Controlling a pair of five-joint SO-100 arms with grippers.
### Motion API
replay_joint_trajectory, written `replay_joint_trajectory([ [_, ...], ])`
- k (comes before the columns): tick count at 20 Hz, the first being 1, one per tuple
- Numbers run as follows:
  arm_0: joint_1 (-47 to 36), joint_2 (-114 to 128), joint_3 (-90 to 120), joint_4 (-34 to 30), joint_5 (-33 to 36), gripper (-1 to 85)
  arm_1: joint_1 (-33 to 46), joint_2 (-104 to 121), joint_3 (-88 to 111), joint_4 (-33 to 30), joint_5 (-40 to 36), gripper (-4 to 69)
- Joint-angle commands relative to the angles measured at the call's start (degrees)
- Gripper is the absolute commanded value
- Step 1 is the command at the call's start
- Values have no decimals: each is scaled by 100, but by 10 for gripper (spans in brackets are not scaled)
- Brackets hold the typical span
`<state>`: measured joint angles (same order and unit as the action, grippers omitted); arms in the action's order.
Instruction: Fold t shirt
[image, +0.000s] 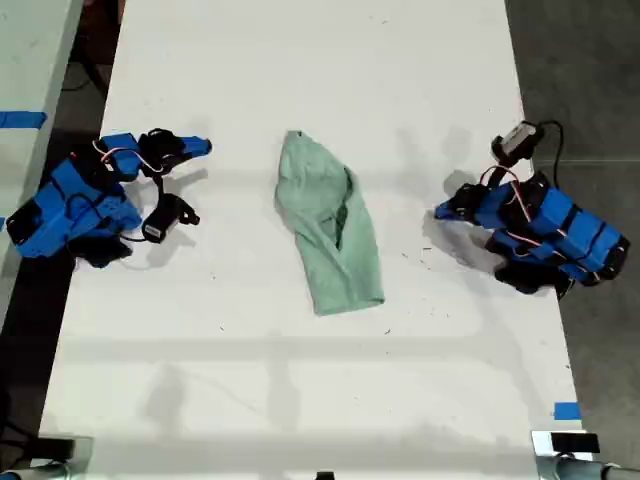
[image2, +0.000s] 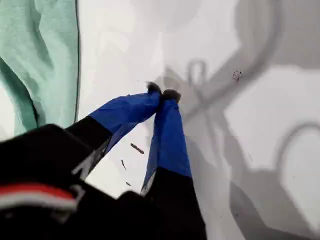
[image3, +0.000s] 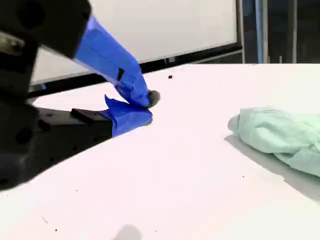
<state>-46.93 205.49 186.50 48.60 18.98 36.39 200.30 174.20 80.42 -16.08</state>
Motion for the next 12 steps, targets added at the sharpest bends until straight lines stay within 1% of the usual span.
replay_joint_trajectory([
  [1,-747,53,229,105,-1072,-2,-360,70,114,-132,404,5],
  [7,-782,53,229,264,-1063,-3,-360,70,105,-132,404,5],
  [9,-545,70,141,308,-879,-3,-571,70,-88,-132,404,5],
  [10,-483,70,114,343,-993,-3,-721,70,-264,-88,466,5],
  [11,-299,70,-44,308,-1063,-3,-905,44,-501,18,826,4],
  [12,-26,62,-387,281,-1292,-3,-1230,-70,-835,18,1169,3],
])
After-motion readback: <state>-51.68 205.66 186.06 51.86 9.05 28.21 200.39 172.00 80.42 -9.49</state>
